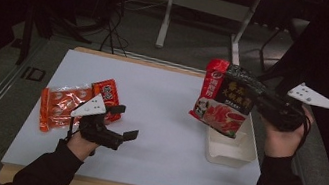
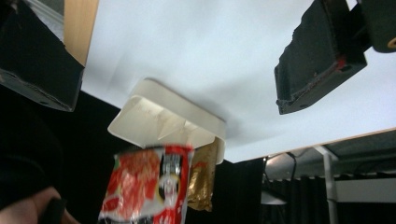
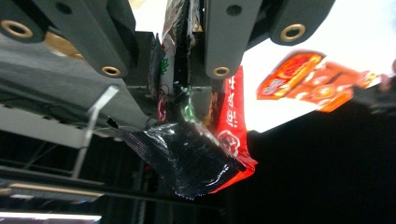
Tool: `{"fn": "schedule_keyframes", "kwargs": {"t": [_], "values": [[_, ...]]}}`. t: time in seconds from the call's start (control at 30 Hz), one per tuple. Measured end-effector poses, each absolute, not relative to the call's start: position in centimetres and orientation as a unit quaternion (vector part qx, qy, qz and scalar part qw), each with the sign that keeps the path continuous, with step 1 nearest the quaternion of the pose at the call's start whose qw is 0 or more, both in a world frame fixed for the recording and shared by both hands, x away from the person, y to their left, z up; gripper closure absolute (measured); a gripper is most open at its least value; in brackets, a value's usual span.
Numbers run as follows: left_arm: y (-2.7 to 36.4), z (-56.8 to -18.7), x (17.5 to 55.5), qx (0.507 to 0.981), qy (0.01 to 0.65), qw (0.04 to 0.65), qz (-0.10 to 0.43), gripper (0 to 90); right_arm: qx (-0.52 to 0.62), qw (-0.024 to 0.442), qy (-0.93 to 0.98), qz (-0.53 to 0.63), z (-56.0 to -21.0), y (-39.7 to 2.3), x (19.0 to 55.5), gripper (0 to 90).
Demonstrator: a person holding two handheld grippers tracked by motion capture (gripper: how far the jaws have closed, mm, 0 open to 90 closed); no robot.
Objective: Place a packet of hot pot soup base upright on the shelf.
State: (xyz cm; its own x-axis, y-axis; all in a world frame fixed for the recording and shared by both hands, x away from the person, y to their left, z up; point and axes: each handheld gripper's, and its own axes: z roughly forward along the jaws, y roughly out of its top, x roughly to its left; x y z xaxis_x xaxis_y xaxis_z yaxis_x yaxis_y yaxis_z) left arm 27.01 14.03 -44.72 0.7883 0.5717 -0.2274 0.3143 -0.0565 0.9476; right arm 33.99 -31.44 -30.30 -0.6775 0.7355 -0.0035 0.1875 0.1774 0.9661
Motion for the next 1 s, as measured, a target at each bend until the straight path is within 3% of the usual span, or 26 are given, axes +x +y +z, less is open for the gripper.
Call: {"fn": "schedule_keyframes", "kwargs": {"t": [0.37,1.0], "values": [[15.6,-48.4,24.4,0.721,0.316,0.607,0.111,1.5,0.345,0.274,0.727,0.528,-31.2,-34.0,36.7,77.8],[16.6,-51.1,22.9,0.719,0.316,0.605,0.131,1.5,0.360,0.296,0.735,0.492,-34.7,-36.3,39.5,77.5]]}}
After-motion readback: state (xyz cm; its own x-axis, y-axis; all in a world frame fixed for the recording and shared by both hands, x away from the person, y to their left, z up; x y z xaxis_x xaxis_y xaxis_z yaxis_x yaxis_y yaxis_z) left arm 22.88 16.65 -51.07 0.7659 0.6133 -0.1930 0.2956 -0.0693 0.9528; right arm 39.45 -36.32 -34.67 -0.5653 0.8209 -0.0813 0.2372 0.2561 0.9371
